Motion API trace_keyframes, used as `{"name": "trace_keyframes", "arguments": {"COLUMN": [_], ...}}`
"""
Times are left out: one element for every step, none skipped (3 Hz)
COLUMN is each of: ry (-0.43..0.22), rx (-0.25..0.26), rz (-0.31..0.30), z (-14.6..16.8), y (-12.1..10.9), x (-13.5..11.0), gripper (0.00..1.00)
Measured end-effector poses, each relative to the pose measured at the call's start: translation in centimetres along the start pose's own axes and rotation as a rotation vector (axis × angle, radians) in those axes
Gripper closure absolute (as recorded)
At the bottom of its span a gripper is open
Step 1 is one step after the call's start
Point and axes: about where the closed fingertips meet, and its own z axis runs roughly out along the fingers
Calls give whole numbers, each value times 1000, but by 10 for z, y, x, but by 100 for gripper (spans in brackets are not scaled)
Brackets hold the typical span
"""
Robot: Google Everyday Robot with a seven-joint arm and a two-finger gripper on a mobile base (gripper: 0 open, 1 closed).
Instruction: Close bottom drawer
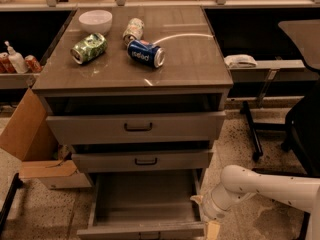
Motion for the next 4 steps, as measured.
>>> {"name": "trace_keyframes", "arguments": {"ry": [10, -14, -30, -39], "rx": [-10, -15, -17, -31], "rz": [-6, 10, 23, 36], "z": [15, 39, 61, 84], "y": [-1, 3, 8, 11], "x": [8, 29, 47, 61], "gripper": [0, 18, 41, 64]}}
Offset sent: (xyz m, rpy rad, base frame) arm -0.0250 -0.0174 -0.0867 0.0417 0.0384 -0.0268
